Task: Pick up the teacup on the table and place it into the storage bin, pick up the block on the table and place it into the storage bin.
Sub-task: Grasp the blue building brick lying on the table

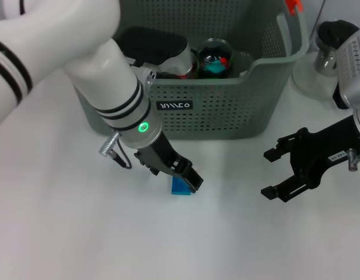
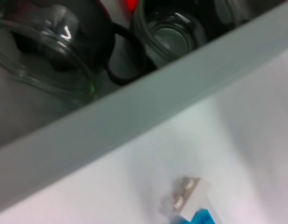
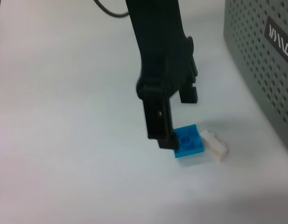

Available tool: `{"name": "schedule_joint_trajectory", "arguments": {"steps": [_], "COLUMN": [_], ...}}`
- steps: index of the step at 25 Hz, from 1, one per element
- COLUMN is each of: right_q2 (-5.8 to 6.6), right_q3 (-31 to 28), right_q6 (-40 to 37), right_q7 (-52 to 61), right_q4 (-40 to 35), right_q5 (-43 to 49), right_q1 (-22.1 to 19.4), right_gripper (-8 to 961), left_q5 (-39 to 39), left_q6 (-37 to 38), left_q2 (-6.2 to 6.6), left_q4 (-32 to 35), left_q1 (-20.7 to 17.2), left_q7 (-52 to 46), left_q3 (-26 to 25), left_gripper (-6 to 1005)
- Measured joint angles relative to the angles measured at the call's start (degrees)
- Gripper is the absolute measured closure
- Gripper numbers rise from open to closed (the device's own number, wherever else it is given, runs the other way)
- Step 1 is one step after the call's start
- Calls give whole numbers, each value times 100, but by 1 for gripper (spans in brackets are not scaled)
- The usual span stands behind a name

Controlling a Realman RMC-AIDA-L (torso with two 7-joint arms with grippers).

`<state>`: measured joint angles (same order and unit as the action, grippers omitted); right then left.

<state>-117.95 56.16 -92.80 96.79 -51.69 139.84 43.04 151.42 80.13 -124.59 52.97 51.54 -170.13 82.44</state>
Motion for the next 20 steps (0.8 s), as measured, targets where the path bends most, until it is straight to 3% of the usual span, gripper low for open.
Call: {"name": "schedule_joint_trajectory", "arguments": {"steps": [8,11,14,16,17,20], "right_q2": [27,31,11,-28,-56,-164], "right_q3": [-36,-32,-19,-18,-19,-6], "right_q6": [-8,-7,2,18,34,131], "right_q7": [-3,-3,-3,-3,-3,16], "right_q4": [21,22,22,22,23,35], "right_q5": [0,-11,-22,-27,-29,-34], "right_q1": [-23,-21,14,41,59,136], "right_gripper": [37,37,37,37,38,38], "left_q5": [-294,-777,-1659,-1659,-2524,-2883], "left_q6": [886,1094,1386,1386,1880,2237], "left_q2": [22,16,14,14,19,35], "left_q4": [1409,1828,2043,2043,1956,1728], "left_q1": [-866,-1246,-1649,-1649,-1948,-2113], "left_q7": [784,1396,2435,2435,3703,4590], "left_q3": [-288,-645,-1328,-1328,-2224,-2941], "left_gripper": [48,48,48,48,48,48]}}
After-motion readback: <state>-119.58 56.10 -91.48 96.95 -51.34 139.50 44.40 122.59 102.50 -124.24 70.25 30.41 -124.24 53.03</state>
